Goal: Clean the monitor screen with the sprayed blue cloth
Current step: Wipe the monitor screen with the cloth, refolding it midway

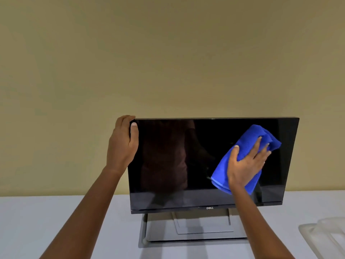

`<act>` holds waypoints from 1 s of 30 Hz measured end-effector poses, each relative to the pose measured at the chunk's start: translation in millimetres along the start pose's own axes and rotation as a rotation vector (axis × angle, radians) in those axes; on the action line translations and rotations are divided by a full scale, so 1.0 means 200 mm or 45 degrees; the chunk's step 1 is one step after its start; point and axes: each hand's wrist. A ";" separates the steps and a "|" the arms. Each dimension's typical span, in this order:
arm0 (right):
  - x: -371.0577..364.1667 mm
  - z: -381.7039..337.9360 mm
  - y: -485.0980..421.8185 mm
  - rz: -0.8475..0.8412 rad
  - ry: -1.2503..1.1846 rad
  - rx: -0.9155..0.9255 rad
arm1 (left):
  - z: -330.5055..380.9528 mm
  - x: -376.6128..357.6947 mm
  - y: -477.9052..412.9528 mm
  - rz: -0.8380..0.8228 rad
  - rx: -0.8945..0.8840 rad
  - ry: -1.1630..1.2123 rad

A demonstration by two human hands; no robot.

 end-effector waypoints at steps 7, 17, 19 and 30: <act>-0.29 -0.37 0.39 -0.175 0.278 0.775 | -0.03 0.02 -0.04 0.028 0.129 0.392; -0.27 -0.06 0.44 -0.529 1.062 2.321 | -0.11 0.06 -0.09 -0.080 0.195 0.716; -0.23 -0.14 0.34 -0.470 0.984 2.275 | -0.11 0.07 -0.09 -0.090 0.231 0.796; -0.34 -0.51 0.43 -0.417 0.615 1.563 | -0.10 0.08 -0.10 -0.062 0.271 0.978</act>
Point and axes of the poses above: each hand's wrist, its own y-axis away from the middle knuckle, its own x-axis out of the back of the hand, z = x × y, and after that the axes turned 7 degrees about -z, right-handed
